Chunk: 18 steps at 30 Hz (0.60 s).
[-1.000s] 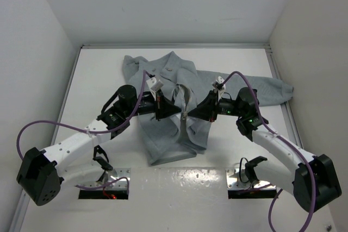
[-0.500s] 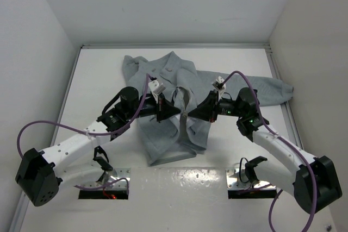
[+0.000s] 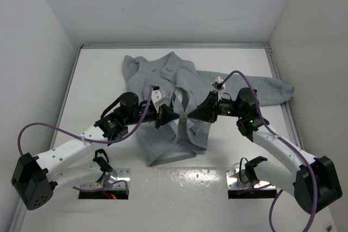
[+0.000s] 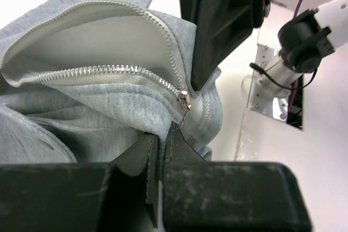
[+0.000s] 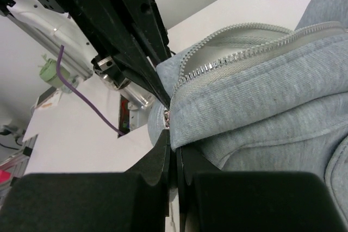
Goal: Zip up the jacket
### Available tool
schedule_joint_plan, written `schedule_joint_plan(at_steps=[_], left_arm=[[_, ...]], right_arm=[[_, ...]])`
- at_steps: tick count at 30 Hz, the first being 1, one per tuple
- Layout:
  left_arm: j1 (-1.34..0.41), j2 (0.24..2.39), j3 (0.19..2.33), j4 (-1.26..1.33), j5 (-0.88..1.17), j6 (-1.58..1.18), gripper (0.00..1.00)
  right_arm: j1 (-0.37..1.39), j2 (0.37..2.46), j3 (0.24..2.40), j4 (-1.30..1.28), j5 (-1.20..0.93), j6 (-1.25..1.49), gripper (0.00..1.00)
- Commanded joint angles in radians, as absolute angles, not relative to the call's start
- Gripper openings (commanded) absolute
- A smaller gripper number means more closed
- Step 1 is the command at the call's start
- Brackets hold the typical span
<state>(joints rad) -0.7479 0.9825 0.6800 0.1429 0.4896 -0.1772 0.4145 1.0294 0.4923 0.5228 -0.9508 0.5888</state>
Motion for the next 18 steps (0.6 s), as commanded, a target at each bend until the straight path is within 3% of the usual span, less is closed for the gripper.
schedule_joint_plan(at_steps=[1, 18], left_arm=[[-0.781, 0.948, 0.658, 0.135, 0.488, -0.065, 0.00], [-0.864, 0.948, 0.615, 0.060, 0.425, 0.081, 0.00]], right_arm=[[0.410, 1.028, 0.551, 0.634, -0.974, 0.623, 0.00], [0.411, 1.011, 0.552, 0.650, -0.979, 0.670, 0.00]])
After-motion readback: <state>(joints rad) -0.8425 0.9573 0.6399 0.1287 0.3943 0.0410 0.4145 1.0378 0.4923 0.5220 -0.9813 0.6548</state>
